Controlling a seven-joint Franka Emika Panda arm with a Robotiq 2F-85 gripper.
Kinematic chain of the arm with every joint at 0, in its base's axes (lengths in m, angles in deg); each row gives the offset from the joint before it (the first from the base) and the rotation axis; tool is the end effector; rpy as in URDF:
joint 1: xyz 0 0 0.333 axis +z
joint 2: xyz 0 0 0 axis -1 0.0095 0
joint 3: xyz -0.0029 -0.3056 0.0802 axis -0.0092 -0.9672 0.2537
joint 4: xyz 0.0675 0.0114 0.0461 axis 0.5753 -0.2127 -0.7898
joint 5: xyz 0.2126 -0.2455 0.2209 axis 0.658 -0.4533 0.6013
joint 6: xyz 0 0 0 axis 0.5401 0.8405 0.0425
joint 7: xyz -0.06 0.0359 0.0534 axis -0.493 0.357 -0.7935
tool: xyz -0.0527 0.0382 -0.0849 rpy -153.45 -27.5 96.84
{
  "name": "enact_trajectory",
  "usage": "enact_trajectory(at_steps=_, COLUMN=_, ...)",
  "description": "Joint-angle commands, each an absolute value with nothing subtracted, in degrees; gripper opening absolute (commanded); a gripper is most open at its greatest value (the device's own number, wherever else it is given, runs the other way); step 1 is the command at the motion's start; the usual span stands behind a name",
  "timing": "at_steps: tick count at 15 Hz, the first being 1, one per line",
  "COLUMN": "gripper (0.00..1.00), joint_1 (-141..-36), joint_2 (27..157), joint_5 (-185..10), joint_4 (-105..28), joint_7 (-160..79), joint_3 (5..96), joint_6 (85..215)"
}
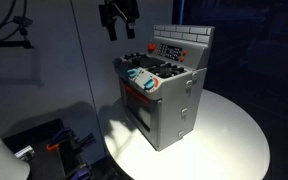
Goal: Press the top right button on the stove
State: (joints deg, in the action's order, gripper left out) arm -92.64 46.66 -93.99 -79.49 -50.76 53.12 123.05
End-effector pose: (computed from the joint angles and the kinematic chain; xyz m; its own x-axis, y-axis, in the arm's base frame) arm 0.4034 -0.0480 0.5275 0.9970 0.0746 0.0227 0.0703 -0.9859 0.1517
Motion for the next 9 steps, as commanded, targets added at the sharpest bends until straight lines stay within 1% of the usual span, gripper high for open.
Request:
enact_trajectory(at_steps=1, gripper=1.0, joint_1=-92.2, joint_2=46.7, joint_5=-94.2, joint_4=-79.3, joint_7=-50.6, joint_3=52.7, joint_6=122.8)
enact_trajectory(at_steps=9, gripper=1.0, joint_1=-92.4, joint_2=47.9, joint_5=-94.0, joint_4=-78.4, joint_7=-48.3, joint_3=53.0, joint_6=125.1)
